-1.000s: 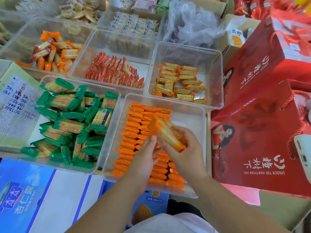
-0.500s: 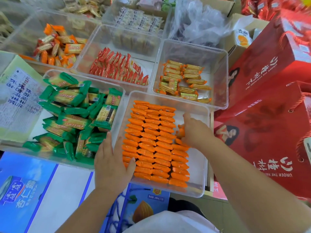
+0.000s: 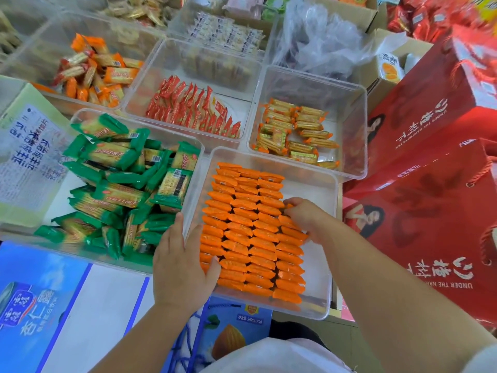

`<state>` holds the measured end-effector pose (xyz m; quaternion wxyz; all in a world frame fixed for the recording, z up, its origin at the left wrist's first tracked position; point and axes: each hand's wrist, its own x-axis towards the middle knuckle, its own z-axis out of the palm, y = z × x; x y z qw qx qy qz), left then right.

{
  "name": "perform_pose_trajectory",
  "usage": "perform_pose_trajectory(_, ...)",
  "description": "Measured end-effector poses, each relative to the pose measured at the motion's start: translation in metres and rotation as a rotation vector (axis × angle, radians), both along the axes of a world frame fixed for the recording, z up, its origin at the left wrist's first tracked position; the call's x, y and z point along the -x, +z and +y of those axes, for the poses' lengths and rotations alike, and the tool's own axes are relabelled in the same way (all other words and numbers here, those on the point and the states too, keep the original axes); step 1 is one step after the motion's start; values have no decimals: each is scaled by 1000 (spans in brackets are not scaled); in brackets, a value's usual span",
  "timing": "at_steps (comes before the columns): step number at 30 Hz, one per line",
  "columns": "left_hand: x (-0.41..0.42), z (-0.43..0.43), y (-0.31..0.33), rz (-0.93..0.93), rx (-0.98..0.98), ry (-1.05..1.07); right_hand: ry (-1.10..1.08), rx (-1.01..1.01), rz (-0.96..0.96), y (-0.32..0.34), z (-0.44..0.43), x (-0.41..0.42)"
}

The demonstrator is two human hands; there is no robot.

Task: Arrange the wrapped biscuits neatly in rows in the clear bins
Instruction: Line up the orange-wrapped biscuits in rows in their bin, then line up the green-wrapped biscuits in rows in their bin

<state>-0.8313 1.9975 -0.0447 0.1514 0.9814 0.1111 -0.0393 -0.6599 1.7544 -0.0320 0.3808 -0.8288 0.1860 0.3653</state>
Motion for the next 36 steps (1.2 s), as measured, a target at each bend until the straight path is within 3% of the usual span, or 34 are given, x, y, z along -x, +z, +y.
perform_pose_trajectory(5,0,0,-2,-9,2,4,8,268,-359,-27,-2,18)
perform_pose_trajectory(8,1,1,-3,-27,-5,0,98,305,-496,-36,-1,28)
perform_pose_trajectory(15,1,1,-6,-59,-9,-2,157,193,-388,-32,-2,9)
perform_pose_trajectory(22,1,2,-8,-70,-8,-1,219,410,-583,-43,4,29)
perform_pose_trajectory(26,2,3,-4,-58,13,-10,172,442,-578,-36,11,41)
perform_pose_trajectory(29,2,6,5,-32,120,-25,153,424,-611,-16,17,67)
perform_pose_trajectory(33,10,32,20,-34,415,-80,211,371,-612,12,41,133)
perform_pose_trajectory(36,28,74,30,-87,317,-115,347,343,-497,20,64,180)
